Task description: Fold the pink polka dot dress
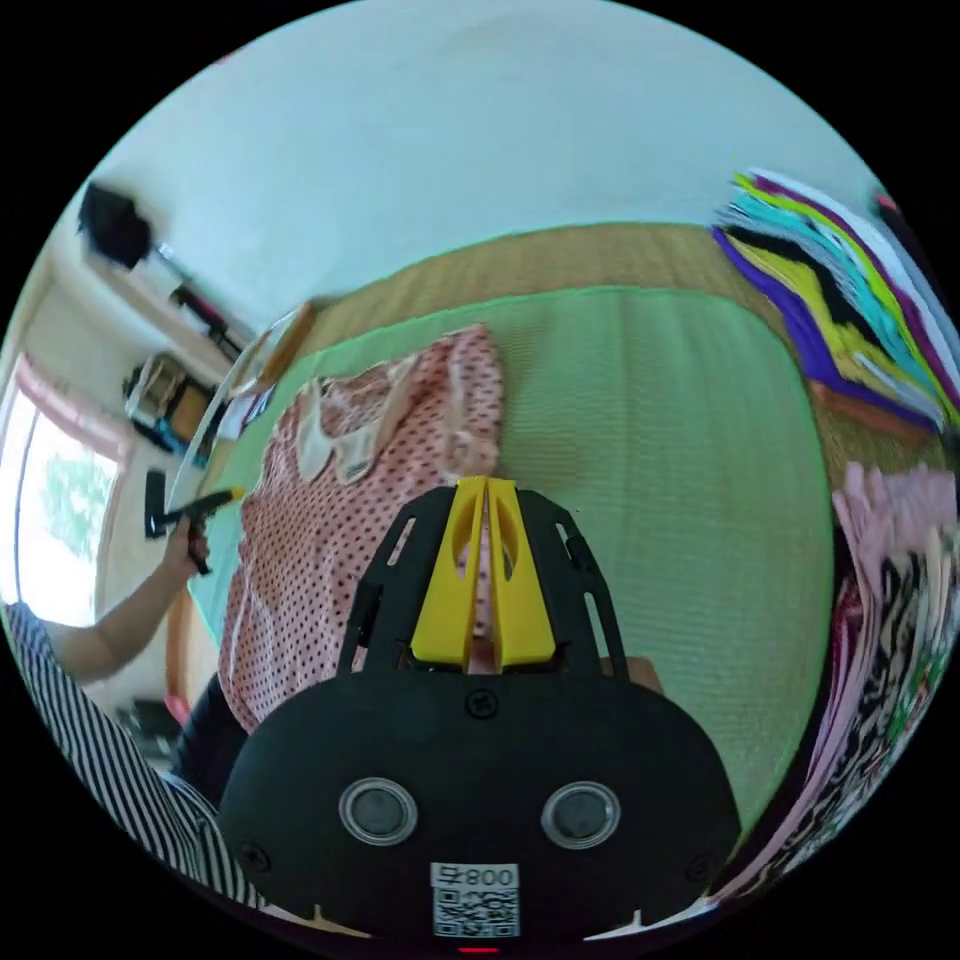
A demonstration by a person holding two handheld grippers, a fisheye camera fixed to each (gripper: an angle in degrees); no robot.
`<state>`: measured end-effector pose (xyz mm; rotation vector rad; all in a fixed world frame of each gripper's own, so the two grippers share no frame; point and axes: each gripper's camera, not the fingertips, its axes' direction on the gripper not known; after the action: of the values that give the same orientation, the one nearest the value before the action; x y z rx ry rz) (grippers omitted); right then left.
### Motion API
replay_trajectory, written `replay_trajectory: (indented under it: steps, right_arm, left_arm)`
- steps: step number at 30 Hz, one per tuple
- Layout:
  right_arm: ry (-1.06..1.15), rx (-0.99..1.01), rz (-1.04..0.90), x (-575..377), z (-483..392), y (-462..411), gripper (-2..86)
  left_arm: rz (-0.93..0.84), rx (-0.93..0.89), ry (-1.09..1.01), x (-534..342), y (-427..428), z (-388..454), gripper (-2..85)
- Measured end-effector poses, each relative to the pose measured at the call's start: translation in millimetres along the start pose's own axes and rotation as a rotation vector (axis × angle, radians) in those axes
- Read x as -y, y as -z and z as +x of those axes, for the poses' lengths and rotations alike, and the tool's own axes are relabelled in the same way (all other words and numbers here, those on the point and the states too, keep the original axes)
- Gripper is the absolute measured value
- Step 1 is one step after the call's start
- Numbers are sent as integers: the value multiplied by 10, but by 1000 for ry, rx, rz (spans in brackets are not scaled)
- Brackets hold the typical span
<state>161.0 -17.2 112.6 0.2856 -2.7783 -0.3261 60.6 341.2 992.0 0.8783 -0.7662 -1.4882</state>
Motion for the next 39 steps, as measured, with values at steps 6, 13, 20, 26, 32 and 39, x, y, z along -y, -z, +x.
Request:
replay_trajectory:
  steps: [6, 13, 20, 26, 32, 39]
  right_arm:
    - [304, -185, -160, 527, -976, -873, 1]
    - [32, -225, -124, 646, 133, -660, 1]
    - [-69, -136, 40, 785, 270, -398, 0]
    - [192, -250, -90, 1621, -491, -1219, -1]
    - [96, -214, -134, 2053, -97, -1615, -1]
    - [10, -229, -67, 2027, 151, -1590, 3]
  left_arm:
    - [-37, 9, -77, 484, -251, 270, 2]
    - [-92, 145, -70, 795, -361, 207, 2]
    - [-25, 76, -86, 1047, -301, 302, 1]
    - [-12, 58, -126, 1557, -447, 466, 1]
    - [-48, 162, -89, 2059, -665, 388, 1]
    - [11, 153, -105, 2278, -654, 480, 3]
